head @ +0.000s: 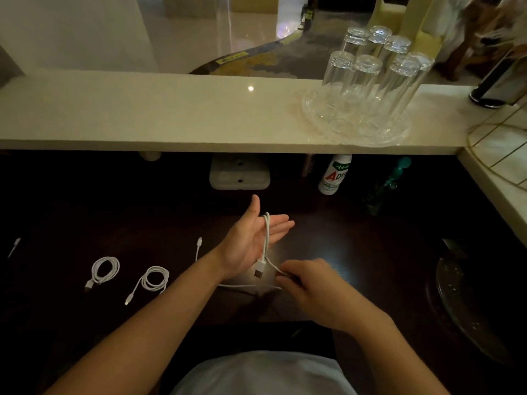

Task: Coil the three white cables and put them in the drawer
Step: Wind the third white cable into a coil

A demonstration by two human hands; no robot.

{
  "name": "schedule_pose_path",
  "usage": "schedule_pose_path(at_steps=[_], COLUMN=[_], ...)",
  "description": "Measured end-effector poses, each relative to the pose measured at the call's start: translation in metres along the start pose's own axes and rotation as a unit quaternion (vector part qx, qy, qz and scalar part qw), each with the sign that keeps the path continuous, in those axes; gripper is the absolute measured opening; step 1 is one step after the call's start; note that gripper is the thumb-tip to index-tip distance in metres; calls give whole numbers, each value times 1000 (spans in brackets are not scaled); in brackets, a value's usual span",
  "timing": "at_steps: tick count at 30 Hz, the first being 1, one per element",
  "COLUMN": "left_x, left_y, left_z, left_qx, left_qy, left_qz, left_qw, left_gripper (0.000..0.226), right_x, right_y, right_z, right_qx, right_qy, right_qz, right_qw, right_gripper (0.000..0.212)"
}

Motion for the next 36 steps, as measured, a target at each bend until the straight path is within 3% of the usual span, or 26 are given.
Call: schedule_pose_path(at_steps=[5, 9, 12, 15, 19, 23, 28, 31, 36], left_x=[-18, -21, -28, -36, -38, -32, -13, -2, 9], left_y=[-6, -14, -13, -9, 2, 14, 27, 32, 36], left_z=[2, 2, -1, -10, -15, -15, -11, -8, -1], left_qx=[27, 14, 30, 52, 28, -14, -81, -101, -114], left_qy=[-31, -81, -114, -203, -241, -209, -99, -53, -6], left_qz=[102, 120, 104, 67, -59, -179, -228, -203, -155], left_qw=[994, 989, 988, 976, 968, 961, 965, 972, 981], left_gripper=[88, 89, 100, 114, 116, 114, 108, 106, 103], right_x=[42, 78, 99, 111, 86, 36, -9, -18, -14], right_y=[-32, -40, -41, -18, 26, 56, 62, 53, 35], right_z=[5, 16, 28, 46, 57, 51, 36, 27, 14], right_qx=[53, 72, 80, 55, 3, -47, -127, -133, -105], right_qy=[-26, -15, -2, 51, 71, 58, 71, 79, 85], right_qz=[-114, -154, -94, 34, 259, 384, 437, 397, 206], right_qw=[992, 985, 992, 997, 963, 920, 888, 905, 969], right_gripper=[17, 16, 11, 23, 26, 11, 30, 31, 32])
Point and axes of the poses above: each hand's wrist, its own z-axis towards the middle knuckle, its own x-axis out of the back of the hand, y = z × x, the point moved 3 cm from there along z, towards the middle knuckle, and after that the axes turned 5 degrees about z, right-handed, at the moved point
